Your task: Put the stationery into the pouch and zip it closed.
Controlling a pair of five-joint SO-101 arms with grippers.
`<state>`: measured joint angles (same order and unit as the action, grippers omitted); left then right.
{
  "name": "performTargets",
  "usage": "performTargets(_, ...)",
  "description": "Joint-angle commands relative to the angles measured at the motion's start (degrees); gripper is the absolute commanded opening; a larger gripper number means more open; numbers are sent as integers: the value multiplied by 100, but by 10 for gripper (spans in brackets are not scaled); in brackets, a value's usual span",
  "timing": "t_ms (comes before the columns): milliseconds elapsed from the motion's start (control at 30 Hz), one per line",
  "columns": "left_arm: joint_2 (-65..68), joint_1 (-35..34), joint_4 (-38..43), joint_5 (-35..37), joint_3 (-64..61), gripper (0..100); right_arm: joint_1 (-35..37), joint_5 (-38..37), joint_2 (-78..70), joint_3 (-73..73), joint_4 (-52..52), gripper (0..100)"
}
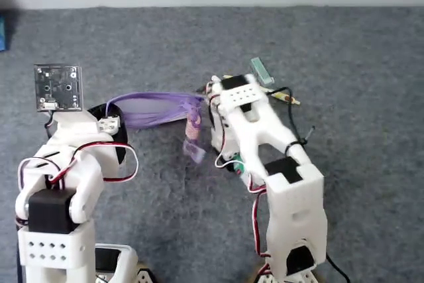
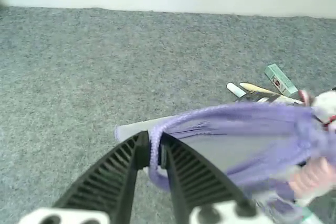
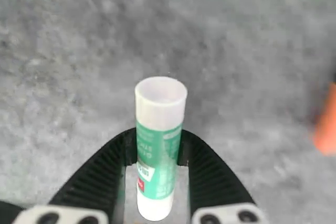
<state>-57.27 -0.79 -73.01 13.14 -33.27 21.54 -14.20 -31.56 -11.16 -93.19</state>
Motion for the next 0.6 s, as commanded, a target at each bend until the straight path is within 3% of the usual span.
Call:
performTargets(0,9,26,70,-53,31,11,-154,44,778,-273,-426,9)
performTargets(200,9,26,53,-53,31,11,-338,79,1508,-255,-945,9)
performTargets(567,9,26,35,-62,31,11,-391,422,3864,-237,-971,9)
